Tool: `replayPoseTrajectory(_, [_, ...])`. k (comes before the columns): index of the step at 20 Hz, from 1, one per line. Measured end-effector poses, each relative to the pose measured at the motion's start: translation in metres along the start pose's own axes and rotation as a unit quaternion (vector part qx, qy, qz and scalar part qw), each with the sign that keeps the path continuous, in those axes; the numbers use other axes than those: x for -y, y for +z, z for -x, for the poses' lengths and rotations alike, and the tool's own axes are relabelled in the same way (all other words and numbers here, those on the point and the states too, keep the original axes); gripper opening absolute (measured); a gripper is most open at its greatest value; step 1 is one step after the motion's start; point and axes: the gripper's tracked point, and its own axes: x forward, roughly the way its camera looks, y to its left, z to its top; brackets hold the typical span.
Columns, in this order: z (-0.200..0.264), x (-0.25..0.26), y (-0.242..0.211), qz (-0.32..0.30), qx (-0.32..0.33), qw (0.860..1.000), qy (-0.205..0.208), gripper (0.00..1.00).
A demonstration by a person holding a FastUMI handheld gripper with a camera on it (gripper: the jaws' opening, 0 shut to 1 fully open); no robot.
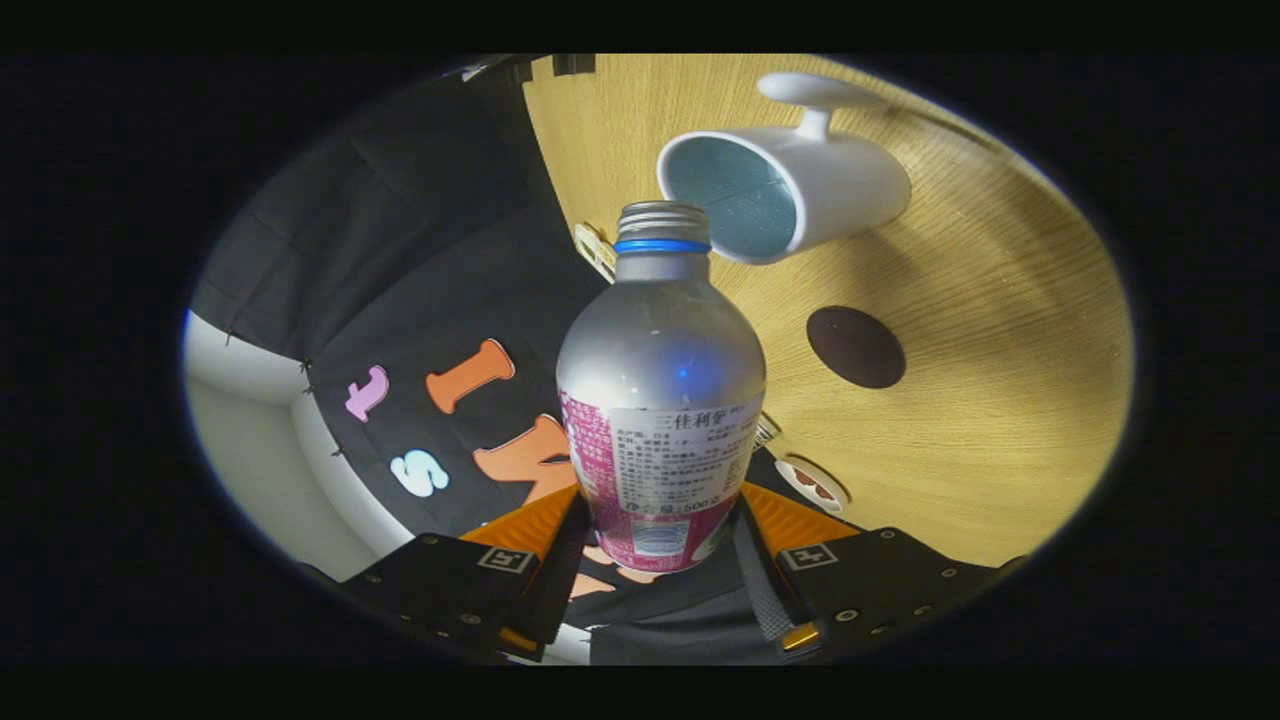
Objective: Take the bottle from table, then pour the juice into the cup, finally place the bottle on the coaster
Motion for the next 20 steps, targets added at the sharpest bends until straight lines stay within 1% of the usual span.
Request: replayPoseTrajectory(20, [-0.001,-0.017,0.009,-0.074,0.012,0.997,0.019,0.74])
